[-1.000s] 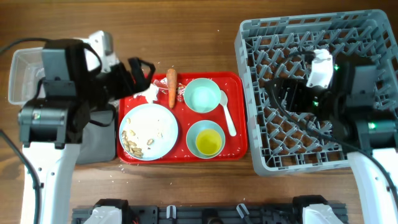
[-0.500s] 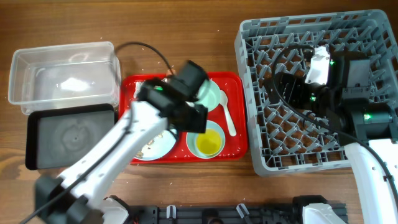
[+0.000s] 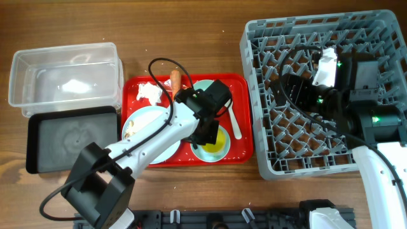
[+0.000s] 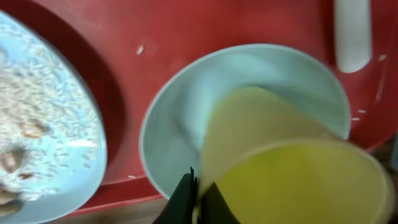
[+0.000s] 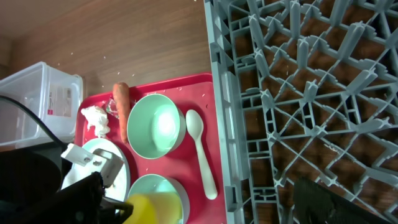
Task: Sort waste into correct bins and load items into the dishwasher rack
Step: 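Reach the left gripper to the yellow cup and lift it, then grasp the yellow cup with the right gripper, release left gripper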
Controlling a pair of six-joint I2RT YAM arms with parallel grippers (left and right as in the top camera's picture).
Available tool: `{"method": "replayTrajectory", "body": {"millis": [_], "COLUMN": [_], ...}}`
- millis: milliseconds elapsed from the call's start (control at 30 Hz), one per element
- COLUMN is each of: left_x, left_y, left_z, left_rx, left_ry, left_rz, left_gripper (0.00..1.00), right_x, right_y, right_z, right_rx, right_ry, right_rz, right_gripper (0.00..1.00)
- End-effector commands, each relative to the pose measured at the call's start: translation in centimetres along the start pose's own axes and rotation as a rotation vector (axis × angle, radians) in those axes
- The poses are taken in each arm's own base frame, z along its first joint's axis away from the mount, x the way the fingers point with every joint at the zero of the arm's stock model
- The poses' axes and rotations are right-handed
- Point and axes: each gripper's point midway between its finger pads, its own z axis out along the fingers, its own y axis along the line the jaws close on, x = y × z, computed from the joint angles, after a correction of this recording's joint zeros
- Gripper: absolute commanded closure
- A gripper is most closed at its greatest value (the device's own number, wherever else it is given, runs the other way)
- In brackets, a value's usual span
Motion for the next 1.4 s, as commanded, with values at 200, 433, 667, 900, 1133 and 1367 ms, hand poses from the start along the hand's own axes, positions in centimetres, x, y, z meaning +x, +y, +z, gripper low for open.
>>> {"method": "replayTrajectory", "body": {"millis": [200,433,667,900,1133,1367], "left_x": [-3.0,-5.1,-4.6,-4.0,-4.0,-4.0], "left_y": [1.7,0.3,0.8,0.2,0.1,0.1], "left_z": [-8.6,-18.2,-24.3,-25.1,-25.1,-25.1], "left_rx": [0.141,0.912,1.327,1.374,1.373,1.373], "left_ry": [-0.145,-0.171,-0.119,-0.088,-0.092,-0.095], "left_rz": [-0.124,-0.117,-0.106,-0.084,-0.079,-0.077], "left_gripper": [0.96,0.96,0.96,0.96,0.96,0.96], "right_x": [-0.6,0.1,-0.4,-0.2,1.2,1.7], "right_y": [0.6,5.6,11.8,17.1,19.2,19.6], "right_z": [-0.3,-1.0,-2.0,-3.5,-3.9,-4.3], "right_rx": [-0.023,-0.306,-0.595,-0.893,-1.030,-1.065], "right_ry": [-0.009,0.034,-0.002,-0.013,0.042,0.049], "right_rz": [0.002,-0.096,-0.274,-0.428,-0.484,-0.511], "right_gripper": [0.00,0.14,0.15,0.15,0.15,0.26]}}
